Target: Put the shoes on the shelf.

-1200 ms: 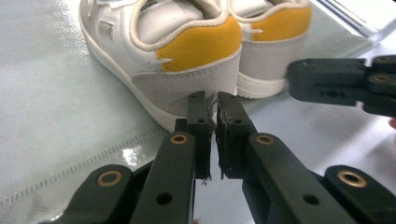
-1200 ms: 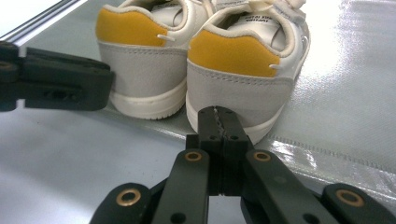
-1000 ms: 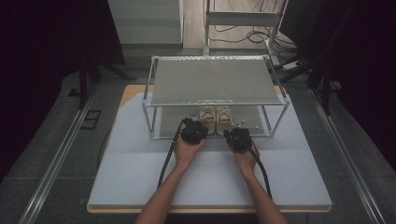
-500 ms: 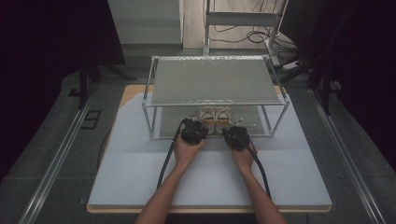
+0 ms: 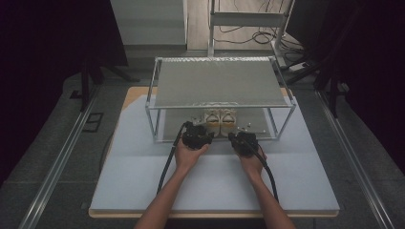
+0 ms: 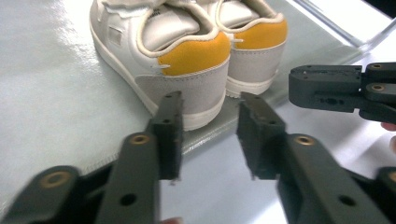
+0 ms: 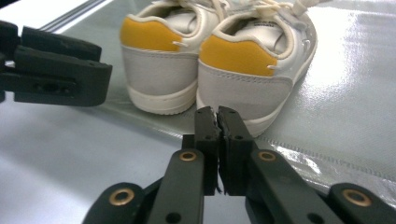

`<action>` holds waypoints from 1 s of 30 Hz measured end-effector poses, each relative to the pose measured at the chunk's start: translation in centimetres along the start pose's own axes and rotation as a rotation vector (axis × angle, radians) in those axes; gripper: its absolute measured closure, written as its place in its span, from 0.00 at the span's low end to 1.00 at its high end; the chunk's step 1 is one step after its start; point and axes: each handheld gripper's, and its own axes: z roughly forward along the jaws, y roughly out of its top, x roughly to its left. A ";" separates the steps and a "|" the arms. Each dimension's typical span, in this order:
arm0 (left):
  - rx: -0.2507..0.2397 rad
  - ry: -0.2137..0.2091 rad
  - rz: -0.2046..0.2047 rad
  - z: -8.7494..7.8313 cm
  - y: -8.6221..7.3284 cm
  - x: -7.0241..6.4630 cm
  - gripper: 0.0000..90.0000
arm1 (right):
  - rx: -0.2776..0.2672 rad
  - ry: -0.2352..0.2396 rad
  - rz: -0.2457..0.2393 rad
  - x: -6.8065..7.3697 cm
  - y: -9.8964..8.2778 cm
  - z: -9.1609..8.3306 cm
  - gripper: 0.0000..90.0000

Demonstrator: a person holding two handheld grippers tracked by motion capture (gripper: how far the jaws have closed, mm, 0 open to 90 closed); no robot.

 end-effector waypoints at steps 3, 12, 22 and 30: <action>0.004 -0.013 -0.011 -0.7 -0.5 0.1 0.58 | -0.011 0.017 -0.012 0.0 -0.1 -0.7 0.93; -0.011 -0.033 0.021 -3.6 -2.2 0.7 0.49 | -0.043 0.097 -0.057 0.3 -0.6 -3.2 0.87; -0.017 -0.080 0.039 -7.1 -5.0 1.6 0.46 | -0.038 0.167 -0.081 0.2 -2.3 -6.2 0.67; -0.012 -0.070 0.043 -9.4 -7.3 2.1 0.45 | -0.020 0.159 -0.070 -0.8 -4.6 -8.4 0.58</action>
